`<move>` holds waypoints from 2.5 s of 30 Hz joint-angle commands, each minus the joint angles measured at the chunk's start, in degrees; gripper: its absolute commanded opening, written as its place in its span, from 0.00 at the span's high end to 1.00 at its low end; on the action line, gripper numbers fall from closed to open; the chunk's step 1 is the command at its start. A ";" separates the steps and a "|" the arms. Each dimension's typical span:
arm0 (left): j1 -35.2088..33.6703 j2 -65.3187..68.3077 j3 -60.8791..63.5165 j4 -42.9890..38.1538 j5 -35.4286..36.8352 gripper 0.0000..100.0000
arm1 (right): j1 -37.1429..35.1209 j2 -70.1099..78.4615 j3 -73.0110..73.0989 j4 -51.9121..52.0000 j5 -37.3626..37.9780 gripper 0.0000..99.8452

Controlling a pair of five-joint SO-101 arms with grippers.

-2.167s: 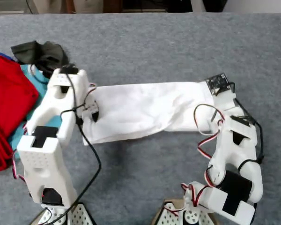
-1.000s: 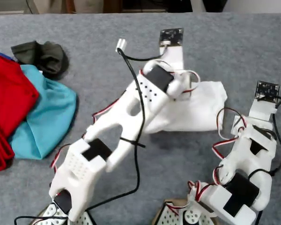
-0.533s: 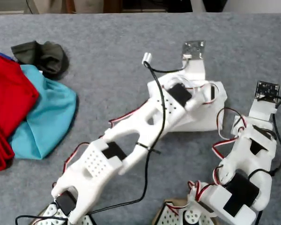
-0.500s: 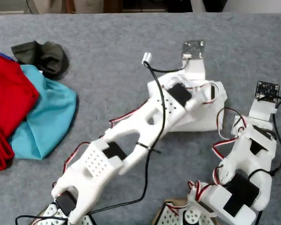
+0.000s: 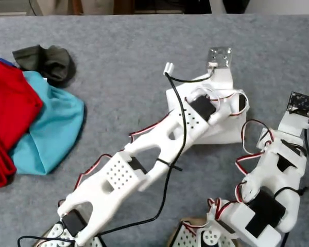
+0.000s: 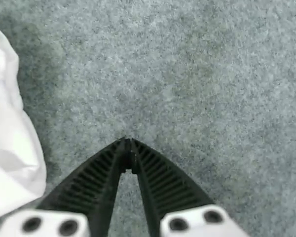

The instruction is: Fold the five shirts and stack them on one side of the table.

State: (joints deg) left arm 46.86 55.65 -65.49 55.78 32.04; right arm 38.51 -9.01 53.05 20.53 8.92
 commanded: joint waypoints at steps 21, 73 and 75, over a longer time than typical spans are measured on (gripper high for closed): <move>-15.47 3.65 -29.27 42.73 -5.98 0.98 | -21.93 3.30 -39.69 30.42 16.35 1.00; -3.08 4.53 -9.58 45.27 -10.46 0.98 | -17.45 49.63 -73.27 23.56 19.87 1.00; -2.73 4.53 -9.32 45.27 -10.46 0.98 | -16.92 51.47 -75.38 23.56 19.78 1.00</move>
State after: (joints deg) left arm 44.22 63.38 -74.81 100.26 21.41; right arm 21.54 41.63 -16.92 45.14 28.26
